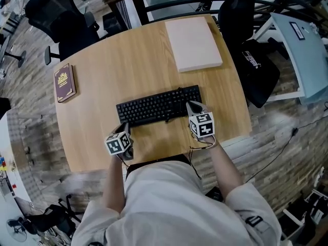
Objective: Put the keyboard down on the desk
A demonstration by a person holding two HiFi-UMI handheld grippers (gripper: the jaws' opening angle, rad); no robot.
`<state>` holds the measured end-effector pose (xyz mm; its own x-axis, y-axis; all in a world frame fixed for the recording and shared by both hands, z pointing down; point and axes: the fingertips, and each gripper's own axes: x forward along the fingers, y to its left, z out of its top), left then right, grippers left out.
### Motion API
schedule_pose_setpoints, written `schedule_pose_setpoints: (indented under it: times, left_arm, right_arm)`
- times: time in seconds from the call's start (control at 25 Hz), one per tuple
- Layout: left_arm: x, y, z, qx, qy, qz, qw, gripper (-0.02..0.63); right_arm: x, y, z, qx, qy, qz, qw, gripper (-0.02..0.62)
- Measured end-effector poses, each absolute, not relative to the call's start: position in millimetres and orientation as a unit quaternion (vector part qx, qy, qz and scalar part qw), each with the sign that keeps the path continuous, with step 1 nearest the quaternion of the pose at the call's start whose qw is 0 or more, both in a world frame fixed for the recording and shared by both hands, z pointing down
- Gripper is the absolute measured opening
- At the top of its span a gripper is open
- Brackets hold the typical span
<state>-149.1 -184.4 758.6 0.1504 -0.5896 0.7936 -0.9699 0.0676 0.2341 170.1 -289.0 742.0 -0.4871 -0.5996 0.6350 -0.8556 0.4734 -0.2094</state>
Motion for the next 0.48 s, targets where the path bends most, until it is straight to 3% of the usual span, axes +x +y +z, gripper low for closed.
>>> schedule_pose_setpoints:
  times: [0.24,0.48]
  left_arm:
    - [-131,-170,767,0.655,-0.587,0.271,0.391,0.012]
    - [-108,-165,769,0.684,-0.560,0.268,0.384,0.011]
  right_arm:
    - [158,-270,746,0.433,-0.829,0.263,0.238,0.005]
    - [148,-250,746,0.447,-0.824,0.256,0.238,0.005]
